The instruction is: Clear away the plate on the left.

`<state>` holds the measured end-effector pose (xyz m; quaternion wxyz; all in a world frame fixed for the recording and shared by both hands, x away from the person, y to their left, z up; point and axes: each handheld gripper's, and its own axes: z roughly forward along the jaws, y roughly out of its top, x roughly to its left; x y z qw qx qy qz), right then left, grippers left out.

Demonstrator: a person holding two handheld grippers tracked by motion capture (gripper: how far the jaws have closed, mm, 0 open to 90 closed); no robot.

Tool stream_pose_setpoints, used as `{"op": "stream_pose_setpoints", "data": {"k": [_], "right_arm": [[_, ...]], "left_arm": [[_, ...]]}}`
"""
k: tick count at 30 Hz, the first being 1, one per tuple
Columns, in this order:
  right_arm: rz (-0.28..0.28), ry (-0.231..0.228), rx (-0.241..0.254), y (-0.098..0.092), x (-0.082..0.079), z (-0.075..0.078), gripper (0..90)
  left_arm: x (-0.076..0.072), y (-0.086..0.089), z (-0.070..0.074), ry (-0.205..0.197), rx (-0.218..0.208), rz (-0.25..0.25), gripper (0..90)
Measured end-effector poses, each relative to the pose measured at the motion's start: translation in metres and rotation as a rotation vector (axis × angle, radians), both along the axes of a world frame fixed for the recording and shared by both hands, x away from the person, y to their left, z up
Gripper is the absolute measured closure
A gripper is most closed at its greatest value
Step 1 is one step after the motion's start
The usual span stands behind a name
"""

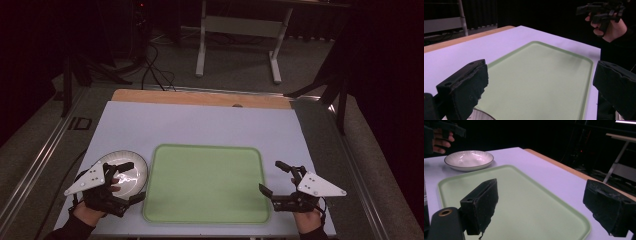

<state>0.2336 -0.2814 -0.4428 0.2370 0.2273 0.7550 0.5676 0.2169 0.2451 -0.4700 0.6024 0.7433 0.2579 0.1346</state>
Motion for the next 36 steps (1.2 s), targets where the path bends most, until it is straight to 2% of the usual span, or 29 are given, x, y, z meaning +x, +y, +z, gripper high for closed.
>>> {"op": "stream_pose_setpoints", "data": {"k": [9,14,21,23,30,32,34,36], "right_arm": [[-0.004,0.011,0.019,-0.003,-0.001,-0.001,12.7],[-0.01,0.005,0.018,-0.003,-0.002,-0.001,12.7],[-0.009,0.001,0.014,-0.002,-0.003,-0.001,12.8],[-0.007,-0.006,0.02,-0.001,-0.004,0.001,12.8],[-0.006,-0.009,0.022,-0.001,-0.004,0.001,12.9],[-0.002,-0.006,0.027,-0.001,-0.003,0.001,13.2],[-0.001,-0.002,0.03,-0.001,-0.003,0.001,13.2],[-0.001,-0.004,0.031,-0.001,-0.003,0.001,13.2]], "left_arm": [[0.002,-0.003,0.0,0.001,0.006,-0.015,0.2],[0.002,-0.008,0.003,-0.003,0.002,-0.05,0.2],[-0.004,-0.026,0.031,-0.029,0.017,-0.127,0.1],[-0.006,-0.029,0.038,-0.038,0.037,-0.124,0.1],[-0.003,-0.028,0.056,0.016,0.05,-0.141,0.1],[-0.001,-0.026,0.061,0.016,0.037,-0.147,0.1],[0.003,-0.023,0.068,0.012,0.06,-0.128,0.1],[0.005,-0.021,0.069,0.011,0.065,-0.122,0.1]]}}
